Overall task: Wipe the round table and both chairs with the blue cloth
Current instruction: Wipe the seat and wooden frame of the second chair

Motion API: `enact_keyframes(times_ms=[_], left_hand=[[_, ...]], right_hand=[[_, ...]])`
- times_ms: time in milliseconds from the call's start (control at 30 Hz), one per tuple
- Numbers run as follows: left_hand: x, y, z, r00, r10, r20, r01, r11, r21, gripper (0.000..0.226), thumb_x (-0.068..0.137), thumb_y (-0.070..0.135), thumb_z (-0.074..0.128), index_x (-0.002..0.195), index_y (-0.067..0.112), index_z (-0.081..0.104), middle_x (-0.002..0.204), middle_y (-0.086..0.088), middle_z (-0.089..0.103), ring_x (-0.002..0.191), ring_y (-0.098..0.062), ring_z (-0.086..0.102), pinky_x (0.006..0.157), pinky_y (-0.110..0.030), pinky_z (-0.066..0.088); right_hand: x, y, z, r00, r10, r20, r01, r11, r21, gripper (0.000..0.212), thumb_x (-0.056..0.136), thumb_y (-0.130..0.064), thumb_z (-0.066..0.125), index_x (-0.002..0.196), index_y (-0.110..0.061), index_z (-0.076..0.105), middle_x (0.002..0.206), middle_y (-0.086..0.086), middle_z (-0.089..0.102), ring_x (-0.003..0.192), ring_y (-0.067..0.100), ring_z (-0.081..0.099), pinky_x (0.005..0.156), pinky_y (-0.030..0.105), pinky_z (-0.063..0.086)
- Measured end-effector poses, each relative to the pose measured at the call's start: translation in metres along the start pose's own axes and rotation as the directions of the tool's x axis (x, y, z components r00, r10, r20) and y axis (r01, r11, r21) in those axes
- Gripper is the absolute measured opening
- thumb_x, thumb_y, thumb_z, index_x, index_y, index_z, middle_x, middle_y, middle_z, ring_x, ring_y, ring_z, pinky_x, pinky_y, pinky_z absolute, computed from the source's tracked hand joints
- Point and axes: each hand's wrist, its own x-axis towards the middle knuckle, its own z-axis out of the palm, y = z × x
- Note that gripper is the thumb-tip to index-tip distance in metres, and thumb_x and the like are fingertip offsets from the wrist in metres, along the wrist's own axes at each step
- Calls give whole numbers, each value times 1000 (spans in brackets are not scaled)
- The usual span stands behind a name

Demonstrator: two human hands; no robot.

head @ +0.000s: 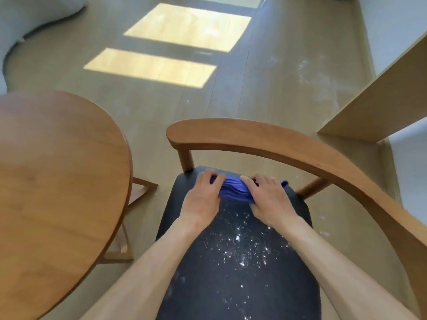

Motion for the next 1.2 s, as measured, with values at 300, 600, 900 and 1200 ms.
enact_keyframes(times_ms=[300, 600, 900, 1200], left_hand=[[15, -64, 12, 975, -216, 55, 222, 952, -209, 75, 77, 3, 53, 145, 21, 29, 145, 3, 27, 127, -16, 36, 100, -25, 36], [-30, -100, 31, 944, -319, 81, 327, 938, -118, 54, 95, 8, 43, 147, 22, 33, 156, 8, 18, 142, -11, 18, 109, -19, 17], [-27, -107, 29, 926, -350, 145, 372, 912, -173, 54, 96, 5, 38, 145, 29, 37, 155, 15, 20, 141, -7, 23, 112, -21, 19], [-24, -105, 32, 918, -364, 159, 387, 908, -158, 64, 90, -6, 39, 145, 26, 36, 156, 11, 20, 142, -13, 23, 114, -25, 22]], right_hand=[[58, -9, 55, 994, -106, -32, 101, 987, -122, 59, 48, -19, 79, 104, -8, 63, 114, 15, 62, 105, 38, 60, 95, 55, 43], [61, -8, 64, 974, -227, -10, 227, 974, -25, 82, 67, -15, 72, 138, -40, 37, 133, 6, 52, 101, 37, 53, 66, 42, 43], [31, -37, 74, 982, -104, -155, 106, 994, 4, 66, 64, -3, 44, 121, -32, 60, 119, 7, 61, 87, 36, 56, 62, 40, 40], [-113, -98, 98, 981, -144, -128, 157, 982, 102, 61, 66, -5, 43, 116, -32, 61, 118, 9, 62, 89, 34, 55, 73, 40, 36]])
